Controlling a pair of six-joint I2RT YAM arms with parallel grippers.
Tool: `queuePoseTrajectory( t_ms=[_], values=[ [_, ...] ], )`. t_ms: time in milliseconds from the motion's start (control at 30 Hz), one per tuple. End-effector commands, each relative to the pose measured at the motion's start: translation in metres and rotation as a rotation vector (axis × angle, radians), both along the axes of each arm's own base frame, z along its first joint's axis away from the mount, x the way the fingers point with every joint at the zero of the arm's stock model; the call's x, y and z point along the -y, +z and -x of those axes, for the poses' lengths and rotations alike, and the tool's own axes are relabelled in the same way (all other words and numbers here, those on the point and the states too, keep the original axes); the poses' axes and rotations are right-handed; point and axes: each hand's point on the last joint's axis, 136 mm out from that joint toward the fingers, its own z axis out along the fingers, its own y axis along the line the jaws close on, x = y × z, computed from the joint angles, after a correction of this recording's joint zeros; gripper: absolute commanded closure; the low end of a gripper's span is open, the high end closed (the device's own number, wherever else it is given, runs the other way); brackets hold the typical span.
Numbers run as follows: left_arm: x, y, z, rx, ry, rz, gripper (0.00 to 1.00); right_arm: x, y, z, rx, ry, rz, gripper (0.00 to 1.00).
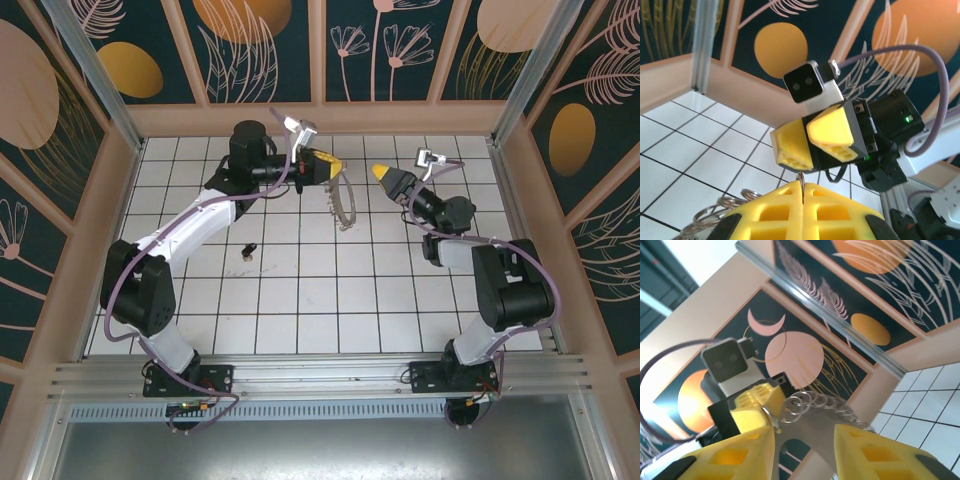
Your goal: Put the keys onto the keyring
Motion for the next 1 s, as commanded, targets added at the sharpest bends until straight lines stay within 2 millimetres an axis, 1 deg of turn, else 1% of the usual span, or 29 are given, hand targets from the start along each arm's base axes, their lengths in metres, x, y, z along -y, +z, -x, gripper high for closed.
queuePoseTrajectory(
  t_ms=[0, 33, 100, 367, 800, 967],
  values=[
    [0.002, 0.014, 0.015, 0.053, -0.106, 0.030, 1.00, -0.008, 0.024, 0.031, 0.192, 0.067, 0.045, 0.66],
    [0.005, 0.003, 0.010, 0.025, -0.110, 0.022, 1.00, -0.009, 0.027, 0.033, 0.204, 0.073, 0.046, 0.66],
    [0.006, 0.001, 0.010, 0.014, -0.123, 0.029, 1.00, -0.013, 0.028, 0.035, 0.215, 0.082, 0.050, 0.66],
    [0.009, -0.004, 0.014, -0.023, -0.167, 0.074, 1.00, -0.029, 0.033, 0.040, 0.245, 0.122, 0.036, 0.69],
    [0.008, -0.002, 0.018, -0.030, -0.192, 0.098, 1.00, -0.042, 0.029, 0.035, 0.228, 0.140, 0.021, 0.68],
    [0.008, -0.002, 0.018, -0.034, -0.192, 0.098, 1.00, -0.047, 0.032, 0.037, 0.239, 0.155, 0.019, 0.71]
  ],
)
